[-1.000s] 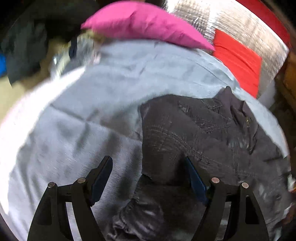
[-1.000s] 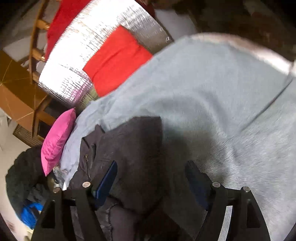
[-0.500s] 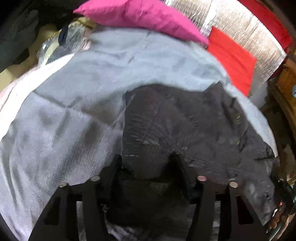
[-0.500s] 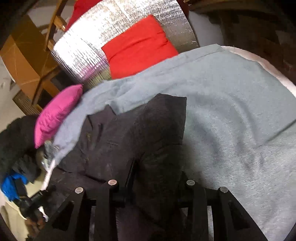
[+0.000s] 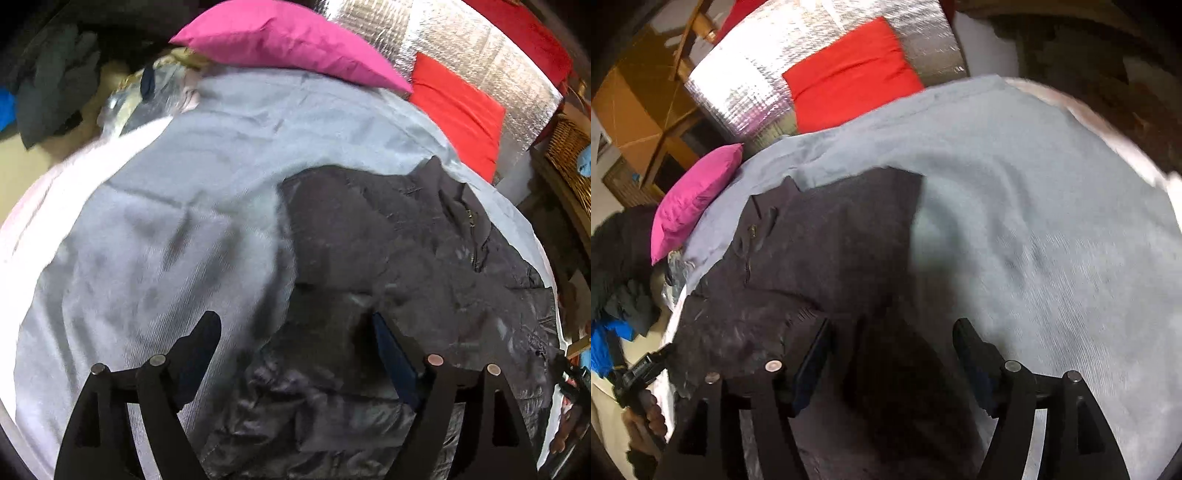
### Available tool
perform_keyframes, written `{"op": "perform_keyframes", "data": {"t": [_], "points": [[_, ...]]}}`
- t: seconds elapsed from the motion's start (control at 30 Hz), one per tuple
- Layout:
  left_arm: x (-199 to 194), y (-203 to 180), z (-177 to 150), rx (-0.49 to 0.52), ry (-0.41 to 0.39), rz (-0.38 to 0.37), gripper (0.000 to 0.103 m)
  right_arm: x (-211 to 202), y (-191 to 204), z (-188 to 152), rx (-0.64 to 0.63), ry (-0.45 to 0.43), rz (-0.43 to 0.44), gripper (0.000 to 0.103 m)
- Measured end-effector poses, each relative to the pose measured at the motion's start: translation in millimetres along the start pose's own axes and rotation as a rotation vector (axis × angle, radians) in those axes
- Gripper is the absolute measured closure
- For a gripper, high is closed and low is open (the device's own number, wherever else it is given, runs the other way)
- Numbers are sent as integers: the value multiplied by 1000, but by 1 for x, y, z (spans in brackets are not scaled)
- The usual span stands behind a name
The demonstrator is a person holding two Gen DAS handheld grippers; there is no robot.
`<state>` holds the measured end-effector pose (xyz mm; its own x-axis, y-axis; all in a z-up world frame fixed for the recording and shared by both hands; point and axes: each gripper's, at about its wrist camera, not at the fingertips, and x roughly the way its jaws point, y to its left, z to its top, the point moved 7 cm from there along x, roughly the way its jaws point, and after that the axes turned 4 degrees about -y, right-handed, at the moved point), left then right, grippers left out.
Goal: Fold large clothes
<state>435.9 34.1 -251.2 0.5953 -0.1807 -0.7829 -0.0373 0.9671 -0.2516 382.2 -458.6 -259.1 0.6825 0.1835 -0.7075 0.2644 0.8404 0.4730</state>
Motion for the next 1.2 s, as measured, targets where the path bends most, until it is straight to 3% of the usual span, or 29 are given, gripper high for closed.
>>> {"op": "perform_keyframes", "data": {"t": [0.1, 0.17, 0.23, 0.27, 0.3, 0.37, 0.43, 0.5, 0.73, 0.93, 1.03, 1.2], "points": [[7, -4, -3, -21, 33, -70, 20, 15, -1, -13, 78, 69, 133, 27], [8, -12, -5, -25, 43, -121, 34, 18, 6, -20, 36, 69, 129, 28], [3, -15, -4, -22, 26, -111, 45, 11, 20, -22, 19, 49, 164, 31], [-1, -18, -3, -2, 6, -104, 46, 3, 31, -22, 3, 32, 199, 35], [-3, -21, -1, 13, -6, -101, 47, -6, 43, -21, -63, 1, 180, 38], [-3, -22, -1, 23, -6, -88, 47, -11, 54, -23, -170, -30, 119, 43], [6, -19, -4, 20, 24, -68, 38, 4, 45, -27, -180, -3, 28, 46], [17, -20, -10, 24, 80, -61, 36, 21, 33, -35, -190, 40, -57, 46], [-24, -24, -18, 83, 16, -60, 32, -29, 42, -37, -214, -31, -61, 41], [-82, 2, -45, 102, -82, -45, 25, -85, 21, -65, -126, -86, -6, 36], [-109, 32, -70, 53, -133, -2, 24, -109, 2, -94, -93, -90, -21, 35], [-124, 67, -119, -66, -130, 17, 23, -135, -33, -142, 18, -98, -17, 35]]}}
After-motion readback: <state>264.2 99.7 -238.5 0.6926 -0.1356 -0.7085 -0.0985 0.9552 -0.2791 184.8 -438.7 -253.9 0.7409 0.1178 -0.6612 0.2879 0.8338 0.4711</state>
